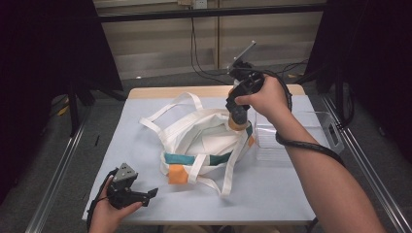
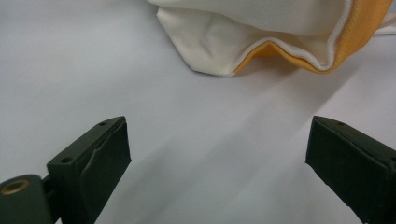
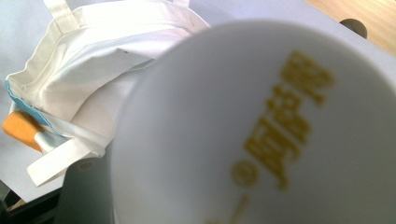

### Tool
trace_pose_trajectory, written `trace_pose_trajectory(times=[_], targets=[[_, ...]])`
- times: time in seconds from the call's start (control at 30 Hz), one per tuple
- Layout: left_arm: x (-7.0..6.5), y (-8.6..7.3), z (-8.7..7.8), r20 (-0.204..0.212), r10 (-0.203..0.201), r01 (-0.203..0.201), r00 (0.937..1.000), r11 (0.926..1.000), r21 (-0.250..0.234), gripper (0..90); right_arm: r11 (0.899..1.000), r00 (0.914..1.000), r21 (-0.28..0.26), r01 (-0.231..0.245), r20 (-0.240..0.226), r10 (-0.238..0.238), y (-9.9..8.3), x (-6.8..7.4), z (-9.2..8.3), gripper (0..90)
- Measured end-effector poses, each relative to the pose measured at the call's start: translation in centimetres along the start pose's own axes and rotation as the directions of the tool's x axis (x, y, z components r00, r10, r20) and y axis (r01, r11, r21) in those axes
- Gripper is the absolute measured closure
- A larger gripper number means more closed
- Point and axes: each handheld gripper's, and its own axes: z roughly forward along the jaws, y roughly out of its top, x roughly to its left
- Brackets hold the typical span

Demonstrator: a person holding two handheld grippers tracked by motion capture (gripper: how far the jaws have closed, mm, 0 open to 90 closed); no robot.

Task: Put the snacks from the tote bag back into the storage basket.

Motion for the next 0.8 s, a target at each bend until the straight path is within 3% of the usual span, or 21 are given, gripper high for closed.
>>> trace_pose_trajectory(times=[0.8], targets=[[-0.1, 0.1, 0.2, 0.001, -0.001, 0.001, 1.0, 1.0, 0.005, 6.2, 0.999, 0.9988, 0.019, -0.042, 0.027, 0.041, -1.6, -2.7, -1.5, 30.3]])
